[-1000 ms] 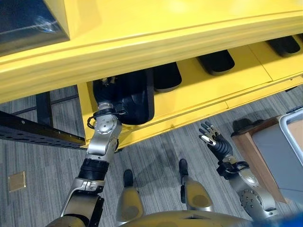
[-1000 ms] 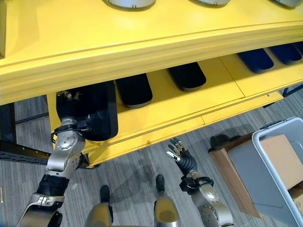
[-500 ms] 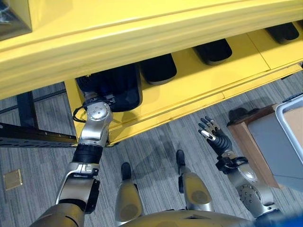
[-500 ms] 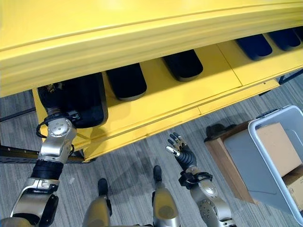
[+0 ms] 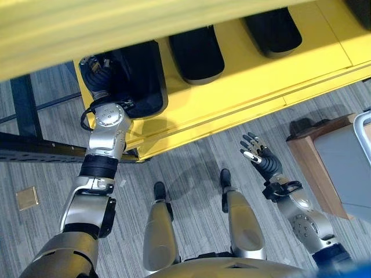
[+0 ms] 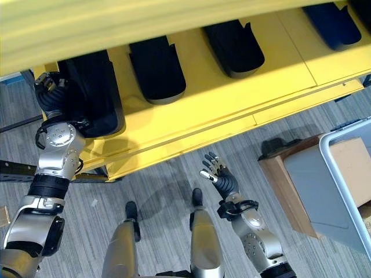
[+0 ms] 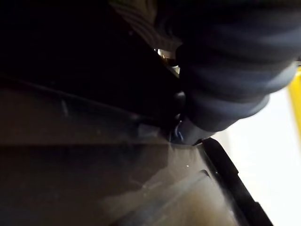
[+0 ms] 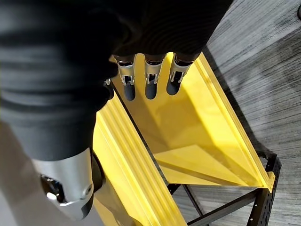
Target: Move parts from the plastic box to the shelf.
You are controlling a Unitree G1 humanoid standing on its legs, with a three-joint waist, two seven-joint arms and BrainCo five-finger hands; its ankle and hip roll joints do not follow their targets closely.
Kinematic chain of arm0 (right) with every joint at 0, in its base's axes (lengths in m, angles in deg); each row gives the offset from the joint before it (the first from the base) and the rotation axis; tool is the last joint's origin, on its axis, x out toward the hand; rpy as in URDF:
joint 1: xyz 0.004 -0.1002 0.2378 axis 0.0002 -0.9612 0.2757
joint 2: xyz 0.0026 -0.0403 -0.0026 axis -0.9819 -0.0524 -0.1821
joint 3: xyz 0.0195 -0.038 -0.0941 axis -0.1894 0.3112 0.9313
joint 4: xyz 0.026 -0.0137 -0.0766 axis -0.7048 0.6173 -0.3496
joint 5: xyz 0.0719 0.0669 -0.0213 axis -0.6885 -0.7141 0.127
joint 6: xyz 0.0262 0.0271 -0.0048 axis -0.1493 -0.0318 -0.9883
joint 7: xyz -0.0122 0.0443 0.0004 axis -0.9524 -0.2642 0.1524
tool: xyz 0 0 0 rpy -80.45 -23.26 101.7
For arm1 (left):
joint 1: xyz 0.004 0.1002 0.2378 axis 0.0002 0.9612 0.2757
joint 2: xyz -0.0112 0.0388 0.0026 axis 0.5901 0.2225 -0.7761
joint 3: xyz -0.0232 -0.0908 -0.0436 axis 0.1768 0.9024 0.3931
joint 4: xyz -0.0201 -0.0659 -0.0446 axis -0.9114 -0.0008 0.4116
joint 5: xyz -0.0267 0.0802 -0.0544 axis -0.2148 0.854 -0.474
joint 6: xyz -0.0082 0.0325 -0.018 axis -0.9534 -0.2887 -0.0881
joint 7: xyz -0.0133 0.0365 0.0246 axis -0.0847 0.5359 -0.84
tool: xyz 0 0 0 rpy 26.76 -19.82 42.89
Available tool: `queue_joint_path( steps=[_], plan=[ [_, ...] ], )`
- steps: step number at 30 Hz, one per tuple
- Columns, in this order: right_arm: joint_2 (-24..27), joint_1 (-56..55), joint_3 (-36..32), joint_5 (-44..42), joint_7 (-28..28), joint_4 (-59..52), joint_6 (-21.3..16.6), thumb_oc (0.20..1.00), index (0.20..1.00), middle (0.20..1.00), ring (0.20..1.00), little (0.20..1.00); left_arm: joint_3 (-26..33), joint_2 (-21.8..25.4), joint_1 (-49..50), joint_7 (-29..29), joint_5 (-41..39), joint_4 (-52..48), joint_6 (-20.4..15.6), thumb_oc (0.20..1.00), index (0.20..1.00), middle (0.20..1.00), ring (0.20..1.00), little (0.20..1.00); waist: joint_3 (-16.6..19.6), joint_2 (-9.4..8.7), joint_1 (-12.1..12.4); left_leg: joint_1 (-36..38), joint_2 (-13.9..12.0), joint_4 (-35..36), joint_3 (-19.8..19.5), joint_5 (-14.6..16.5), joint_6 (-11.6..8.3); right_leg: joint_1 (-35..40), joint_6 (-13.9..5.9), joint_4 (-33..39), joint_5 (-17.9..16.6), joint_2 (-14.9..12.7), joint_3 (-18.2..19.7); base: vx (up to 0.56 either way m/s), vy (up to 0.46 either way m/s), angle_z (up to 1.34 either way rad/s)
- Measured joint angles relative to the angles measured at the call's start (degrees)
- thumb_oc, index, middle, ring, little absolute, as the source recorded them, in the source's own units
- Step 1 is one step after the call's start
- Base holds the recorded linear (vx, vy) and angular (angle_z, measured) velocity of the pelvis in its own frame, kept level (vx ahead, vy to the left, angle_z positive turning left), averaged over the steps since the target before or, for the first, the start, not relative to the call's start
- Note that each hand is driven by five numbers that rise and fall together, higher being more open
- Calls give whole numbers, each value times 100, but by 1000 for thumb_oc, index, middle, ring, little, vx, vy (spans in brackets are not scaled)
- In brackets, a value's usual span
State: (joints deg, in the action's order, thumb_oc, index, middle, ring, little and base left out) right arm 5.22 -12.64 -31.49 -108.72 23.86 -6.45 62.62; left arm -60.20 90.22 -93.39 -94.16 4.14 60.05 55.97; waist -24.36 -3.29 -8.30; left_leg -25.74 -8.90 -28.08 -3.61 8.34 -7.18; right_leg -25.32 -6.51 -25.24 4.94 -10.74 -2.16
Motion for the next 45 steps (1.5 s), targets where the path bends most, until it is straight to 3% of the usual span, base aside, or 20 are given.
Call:
queue_joint_path(
  steps=[5, 7, 15, 22, 31, 45],
  plan=[
    [4, 68, 153, 1, -21, 20, 19, 1000, 1000, 1000, 1000, 1000, 22, -58, 2, 99, -623, 49, -83, 200, 200, 200, 200, 200, -8, -3, 132, -710, 118, -1009, -307, 417, 10, -687, 37, -1224, 658, -159, -28, 1, -16, 23],
    [-1, 70, 158, 0, -62, 14, 51, 1000, 1000, 1000, 1000, 1000, 27, -101, 2, 117, -828, 130, -96, 200, 200, 200, 200, 200, -1, -21, 165, -808, 114, -1192, -381, 481, -2, -757, 58, -1446, 771, -158, -34, -42, -5, 12],
    [10, 242, 258, -45, -119, -17, 51, 1000, 1000, 1000, 1000, 1000, 30, -92, -283, 208, -1278, 162, -427, 200, 200, 200, 200, 200, 75, -130, 198, -1142, 202, -1308, -544, 440, -56, -1028, 109, -1666, 819, -237, -173, -26, 4, 10],
    [-1, 116, 374, -193, -116, -17, 48, 1000, 1000, 1000, 1000, 1000, -105, 125, -603, 254, -1453, 611, -434, 200, 200, 200, 200, 200, 365, -345, 152, -1255, 199, -1286, -508, 453, -40, -1064, 68, -1445, 757, -232, -169, 11, 16, -2],
    [-3, 76, 363, -233, -103, 41, 47, 1000, 1000, 1000, 1000, 1000, -152, 566, -842, 305, -1489, 1054, -305, 200, 200, 200, 200, 200, 372, -353, 133, -1276, 191, -1298, -329, 500, 26, -1126, -38, -1302, 628, -225, -35, 37, 30, -8],
    [-3, 13, 358, -356, -95, 188, 47, 1000, 1000, 1000, 1000, 1000, -167, 816, -902, 319, -1222, 1049, -318, 200, 200, 200, 200, 200, 364, -346, 114, -1392, 120, -1198, -289, 486, 24, -1316, 17, -1254, 632, -156, -8, 7, 3, -2]
  ],
)
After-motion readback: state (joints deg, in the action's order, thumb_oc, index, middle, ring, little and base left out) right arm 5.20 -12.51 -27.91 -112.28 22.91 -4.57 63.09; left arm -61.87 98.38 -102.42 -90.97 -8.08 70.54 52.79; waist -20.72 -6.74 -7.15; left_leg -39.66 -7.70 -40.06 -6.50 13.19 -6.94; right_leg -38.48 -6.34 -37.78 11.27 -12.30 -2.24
